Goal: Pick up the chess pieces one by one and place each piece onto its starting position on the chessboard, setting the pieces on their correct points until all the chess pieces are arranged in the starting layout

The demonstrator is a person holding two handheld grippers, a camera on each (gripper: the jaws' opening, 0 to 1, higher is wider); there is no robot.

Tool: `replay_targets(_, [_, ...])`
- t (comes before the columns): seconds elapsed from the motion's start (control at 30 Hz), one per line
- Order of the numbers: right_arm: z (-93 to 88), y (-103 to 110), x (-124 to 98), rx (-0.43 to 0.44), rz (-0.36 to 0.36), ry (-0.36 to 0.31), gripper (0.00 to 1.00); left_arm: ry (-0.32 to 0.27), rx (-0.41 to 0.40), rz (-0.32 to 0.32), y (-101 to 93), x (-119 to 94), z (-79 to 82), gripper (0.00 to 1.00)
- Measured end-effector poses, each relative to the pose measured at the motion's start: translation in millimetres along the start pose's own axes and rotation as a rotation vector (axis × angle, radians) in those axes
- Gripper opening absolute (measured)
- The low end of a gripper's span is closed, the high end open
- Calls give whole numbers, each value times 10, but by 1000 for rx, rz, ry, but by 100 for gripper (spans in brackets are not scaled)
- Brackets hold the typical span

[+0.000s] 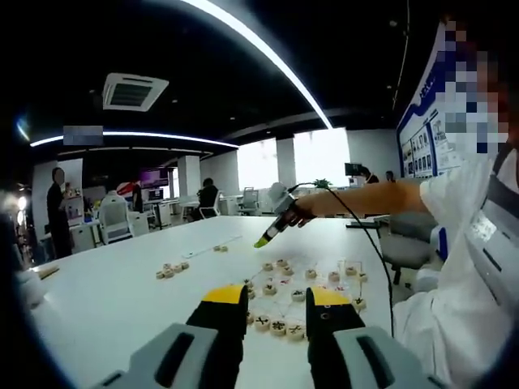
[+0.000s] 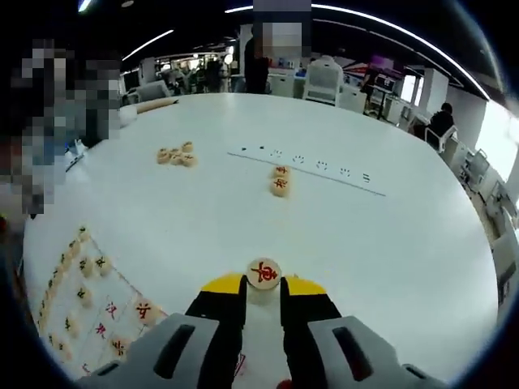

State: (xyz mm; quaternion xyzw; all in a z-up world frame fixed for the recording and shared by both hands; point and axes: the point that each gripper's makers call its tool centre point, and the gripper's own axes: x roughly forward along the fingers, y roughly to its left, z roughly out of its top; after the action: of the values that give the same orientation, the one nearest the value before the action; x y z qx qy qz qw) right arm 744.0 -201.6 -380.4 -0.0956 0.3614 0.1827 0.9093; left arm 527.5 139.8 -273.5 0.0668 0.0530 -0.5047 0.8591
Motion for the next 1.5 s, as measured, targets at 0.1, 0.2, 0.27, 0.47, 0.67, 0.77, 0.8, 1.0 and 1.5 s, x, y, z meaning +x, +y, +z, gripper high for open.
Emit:
replay_targets(0.1, [-137,103,-159,-8,16,-7,18,2,-1,-2,-5,9,-4,30])
replay_targets(0.2, [-244,163,-266,5,54,-11,18,6,-1,-2,-10,20,-14,30])
replay_targets(0.27, [-318,254,-357,-3,72,-14,18,8,0,-4,-17,25,-19,30])
replay_targets(0.47, [-404,410,-471,-44,94,-19,18,10,2,-6,-35,37,-23,30])
replay_targets(0.67, [-357,287,-354,-41,81,-12,18,9,8,-8,-52,22,-15,30])
replay_targets(0.77, [-374,214,-295,-36,74,-4,18,4,4,-2,-31,7,-9,30])
replay_targets(0.8, [-409,224,-284,-35,71,-2,18,4,2,-1,-24,5,-9,30])
replay_targets(1.0, [-484,236,-278,-24,58,2,18,9,2,-6,-31,30,-24,30])
replay_targets(1.5, [-515,280,-317,-26,64,-18,39,7,3,-5,-40,27,-18,30])
